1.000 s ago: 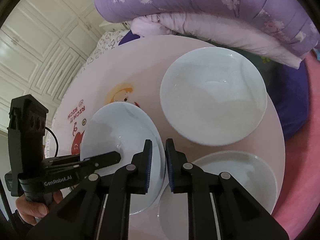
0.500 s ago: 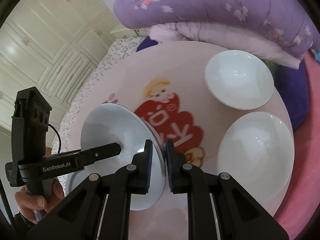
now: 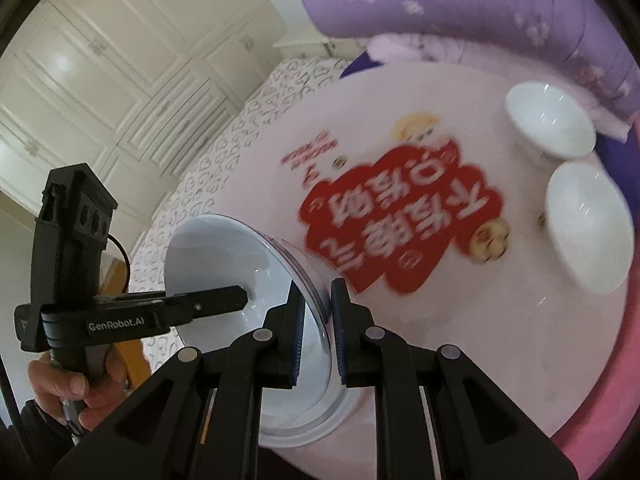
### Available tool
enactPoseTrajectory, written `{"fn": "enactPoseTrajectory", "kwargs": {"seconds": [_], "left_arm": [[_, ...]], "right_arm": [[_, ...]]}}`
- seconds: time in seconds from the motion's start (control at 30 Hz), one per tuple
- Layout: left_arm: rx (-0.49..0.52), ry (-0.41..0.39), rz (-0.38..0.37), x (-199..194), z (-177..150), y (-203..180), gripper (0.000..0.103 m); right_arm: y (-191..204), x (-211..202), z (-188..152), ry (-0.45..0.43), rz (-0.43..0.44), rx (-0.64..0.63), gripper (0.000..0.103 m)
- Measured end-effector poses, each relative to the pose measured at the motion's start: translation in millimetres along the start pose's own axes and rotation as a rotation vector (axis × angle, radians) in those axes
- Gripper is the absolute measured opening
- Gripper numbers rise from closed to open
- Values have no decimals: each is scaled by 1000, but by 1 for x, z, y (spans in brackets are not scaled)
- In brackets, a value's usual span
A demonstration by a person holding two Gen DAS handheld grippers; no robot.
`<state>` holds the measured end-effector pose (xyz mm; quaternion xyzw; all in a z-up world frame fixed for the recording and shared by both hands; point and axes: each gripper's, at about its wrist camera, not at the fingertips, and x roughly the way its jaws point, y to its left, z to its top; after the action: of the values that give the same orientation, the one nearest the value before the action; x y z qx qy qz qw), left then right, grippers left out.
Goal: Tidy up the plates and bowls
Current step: 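Lift the bowl with both tools and carry it over the plate stack, then lower the bowl onto the top plate with both tools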
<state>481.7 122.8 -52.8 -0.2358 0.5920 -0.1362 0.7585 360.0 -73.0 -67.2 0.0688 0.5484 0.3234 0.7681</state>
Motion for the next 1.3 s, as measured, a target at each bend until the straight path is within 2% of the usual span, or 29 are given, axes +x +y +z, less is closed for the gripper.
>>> {"fn": "enactPoseTrajectory", "kwargs": {"seconds": [0.17,0.4,0.77,1.0,1.23,1.3], "left_arm": [[1,10,38,-21,-24,16,10],[-34,50,55,-19,-35,35,10],[-27,64,56,-1,-21,36,10],[-24,103,52,17,-15,38,10],[-12,72,47,13,-12,36,12],[3,53,57,8,-12,34,18]], "right_arm": [[16,16,-23,53,11,-19,13],[23,34,-37,100,12,-24,13],[17,46,-25,124,-16,-9,13],[9,54,-22,137,-12,11,13],[7,52,-22,130,-8,9,16],[7,49,-21,119,-12,9,16]]}}
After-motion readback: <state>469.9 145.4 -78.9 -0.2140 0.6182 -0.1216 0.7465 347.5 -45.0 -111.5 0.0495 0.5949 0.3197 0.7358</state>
